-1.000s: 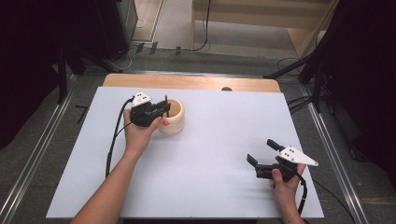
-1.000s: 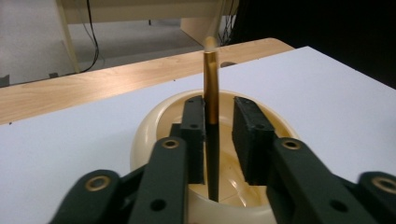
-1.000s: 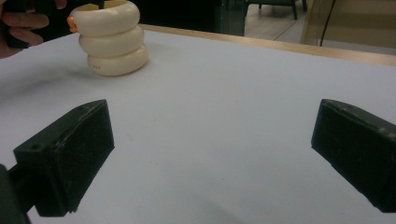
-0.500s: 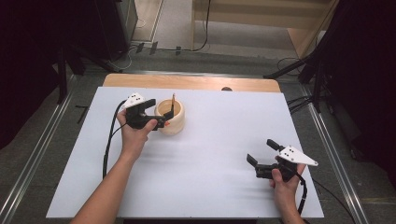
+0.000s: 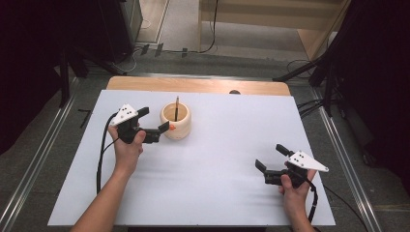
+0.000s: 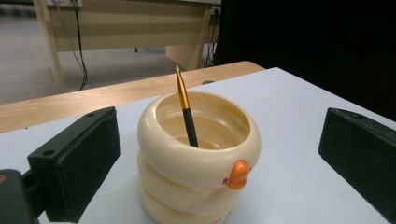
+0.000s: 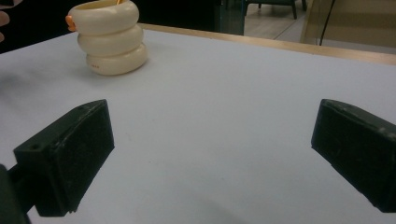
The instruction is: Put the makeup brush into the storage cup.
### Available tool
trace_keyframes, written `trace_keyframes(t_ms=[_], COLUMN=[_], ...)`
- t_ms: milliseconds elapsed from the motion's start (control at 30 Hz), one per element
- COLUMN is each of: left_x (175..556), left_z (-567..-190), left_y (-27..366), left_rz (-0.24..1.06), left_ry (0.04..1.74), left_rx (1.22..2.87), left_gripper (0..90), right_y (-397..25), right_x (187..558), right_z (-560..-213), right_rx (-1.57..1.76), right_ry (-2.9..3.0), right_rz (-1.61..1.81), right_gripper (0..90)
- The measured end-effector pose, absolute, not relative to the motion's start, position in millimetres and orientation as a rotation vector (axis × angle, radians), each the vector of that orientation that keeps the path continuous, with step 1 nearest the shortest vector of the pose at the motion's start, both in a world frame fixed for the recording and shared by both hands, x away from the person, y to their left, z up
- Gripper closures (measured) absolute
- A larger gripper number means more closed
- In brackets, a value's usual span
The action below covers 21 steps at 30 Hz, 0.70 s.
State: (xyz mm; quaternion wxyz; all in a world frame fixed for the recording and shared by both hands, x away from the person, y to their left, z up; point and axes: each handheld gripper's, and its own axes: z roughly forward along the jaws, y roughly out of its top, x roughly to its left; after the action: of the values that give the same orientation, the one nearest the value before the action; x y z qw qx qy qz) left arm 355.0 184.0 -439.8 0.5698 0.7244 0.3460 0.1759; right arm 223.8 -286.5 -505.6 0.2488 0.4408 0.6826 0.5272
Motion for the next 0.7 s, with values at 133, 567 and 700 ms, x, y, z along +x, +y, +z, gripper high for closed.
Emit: trace_keyframes(t_ms=[133,567,700], left_x=[350.8,329.7,325.0], left_z=[-441.6,-447.3,-451.0], left_y=[186.9,196.2,201.0], left_rz=[0.419,0.43,0.43], left_ry=[0.812,0.798,0.806], left_rx=[1.702,1.696,1.703], left_gripper=[0.0,0.0,0.0], right_y=[-286.4,-286.6,-286.8], right_x=[223.7,223.1,223.0], right_z=[-505.3,-505.0,-504.8], right_rx=[1.197,1.2,1.199], right_ry=[1.859,1.857,1.855], right_rz=[1.436,1.436,1.436], right_gripper=[0.0,0.0,0.0])
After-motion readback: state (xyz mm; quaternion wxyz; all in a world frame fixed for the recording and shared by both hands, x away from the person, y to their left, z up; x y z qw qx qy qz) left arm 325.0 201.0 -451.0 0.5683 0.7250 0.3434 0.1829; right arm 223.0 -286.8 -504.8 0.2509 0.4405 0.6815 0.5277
